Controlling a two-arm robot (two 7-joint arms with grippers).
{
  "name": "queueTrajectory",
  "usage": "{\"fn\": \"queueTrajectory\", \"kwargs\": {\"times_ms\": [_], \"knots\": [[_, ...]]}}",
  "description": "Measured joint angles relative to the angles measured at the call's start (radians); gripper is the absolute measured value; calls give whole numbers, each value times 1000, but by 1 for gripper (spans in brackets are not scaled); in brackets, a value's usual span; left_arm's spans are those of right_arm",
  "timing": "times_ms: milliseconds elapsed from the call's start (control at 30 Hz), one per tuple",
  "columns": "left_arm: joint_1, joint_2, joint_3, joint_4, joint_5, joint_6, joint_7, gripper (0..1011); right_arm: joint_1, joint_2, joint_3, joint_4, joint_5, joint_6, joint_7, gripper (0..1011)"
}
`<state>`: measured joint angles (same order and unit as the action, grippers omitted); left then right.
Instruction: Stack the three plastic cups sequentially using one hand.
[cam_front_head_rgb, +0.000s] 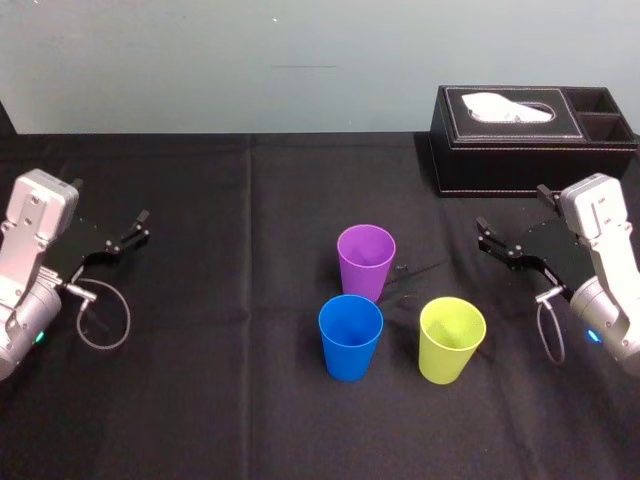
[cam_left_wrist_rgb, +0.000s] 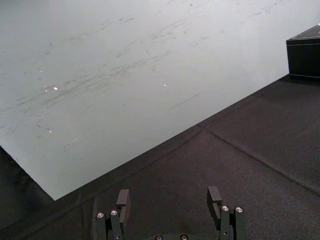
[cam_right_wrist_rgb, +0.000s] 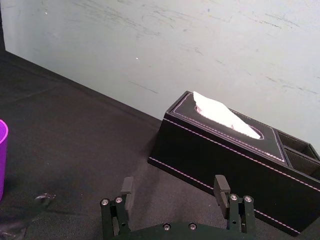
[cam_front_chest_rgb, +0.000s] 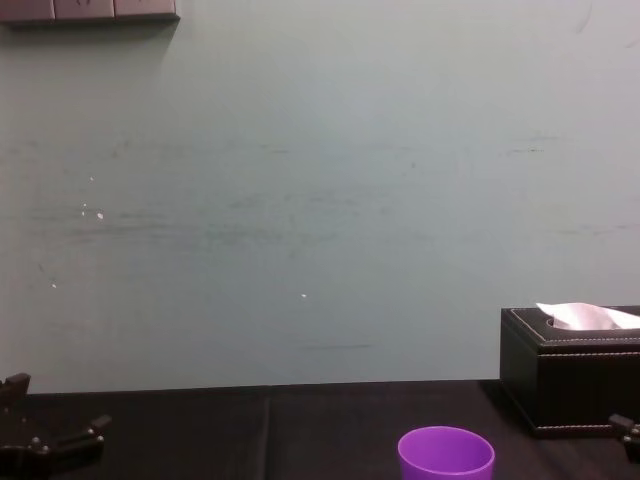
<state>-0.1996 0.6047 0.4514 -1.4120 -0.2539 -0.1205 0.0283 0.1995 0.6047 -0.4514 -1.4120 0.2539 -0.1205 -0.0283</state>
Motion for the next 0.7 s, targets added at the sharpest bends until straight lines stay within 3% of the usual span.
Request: {"fn": "queueTrajectory", "kwargs": {"times_ms": [700], "knots": [[0, 0, 0, 0, 0, 0, 0, 1011, 0, 0, 0, 0, 0, 0, 0, 1003]]}}
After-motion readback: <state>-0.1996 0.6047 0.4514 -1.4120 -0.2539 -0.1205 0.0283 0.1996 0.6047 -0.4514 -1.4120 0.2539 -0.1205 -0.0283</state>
